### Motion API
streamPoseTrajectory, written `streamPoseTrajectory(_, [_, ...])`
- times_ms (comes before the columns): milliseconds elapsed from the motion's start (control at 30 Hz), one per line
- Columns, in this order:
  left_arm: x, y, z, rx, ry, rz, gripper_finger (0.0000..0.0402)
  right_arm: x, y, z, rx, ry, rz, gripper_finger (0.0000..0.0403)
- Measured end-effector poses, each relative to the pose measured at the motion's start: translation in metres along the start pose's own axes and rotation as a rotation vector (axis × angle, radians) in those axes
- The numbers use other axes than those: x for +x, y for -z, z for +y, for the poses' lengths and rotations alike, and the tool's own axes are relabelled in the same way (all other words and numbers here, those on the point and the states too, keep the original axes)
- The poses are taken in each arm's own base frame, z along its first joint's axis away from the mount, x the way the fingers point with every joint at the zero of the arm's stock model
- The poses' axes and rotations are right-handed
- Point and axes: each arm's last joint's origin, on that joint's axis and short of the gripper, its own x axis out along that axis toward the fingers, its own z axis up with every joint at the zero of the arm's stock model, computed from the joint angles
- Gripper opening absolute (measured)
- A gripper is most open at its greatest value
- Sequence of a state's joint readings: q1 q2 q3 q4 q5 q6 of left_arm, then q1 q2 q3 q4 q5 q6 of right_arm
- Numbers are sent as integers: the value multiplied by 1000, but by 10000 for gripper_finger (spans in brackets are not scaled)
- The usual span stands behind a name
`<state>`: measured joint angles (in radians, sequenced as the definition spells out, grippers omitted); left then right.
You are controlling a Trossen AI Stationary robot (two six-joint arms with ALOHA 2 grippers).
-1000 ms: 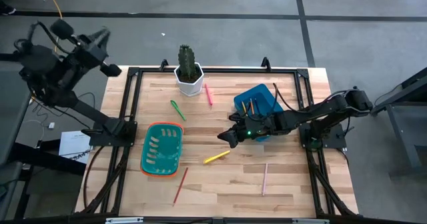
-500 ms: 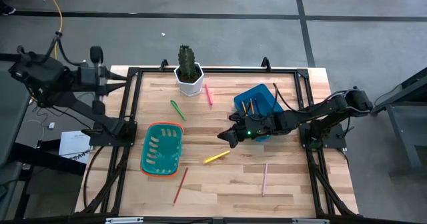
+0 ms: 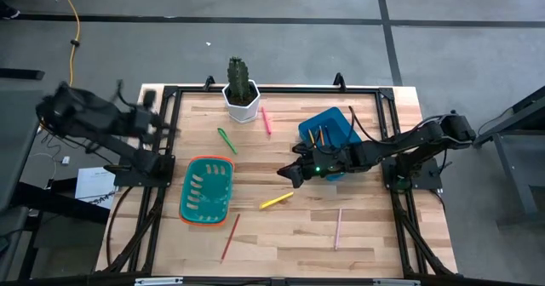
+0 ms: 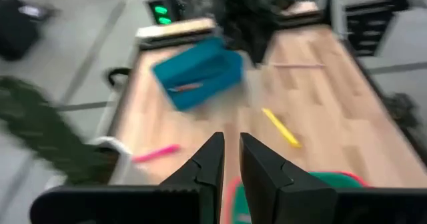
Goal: Sort pens & pencils
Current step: Put the yellow pen into the green basket
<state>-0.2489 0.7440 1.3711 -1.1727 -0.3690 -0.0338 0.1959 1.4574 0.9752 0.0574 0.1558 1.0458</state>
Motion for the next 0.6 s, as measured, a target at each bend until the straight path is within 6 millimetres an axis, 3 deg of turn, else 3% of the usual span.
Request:
streamPoseTrajectory(333, [48, 60, -22, -196, 187, -96, 37, 0, -1, 3, 14, -27, -15, 81])
streamPoseTrajectory(600, [72, 85, -33, -305, 313, -158, 37, 0, -4, 8, -10, -85, -36, 81])
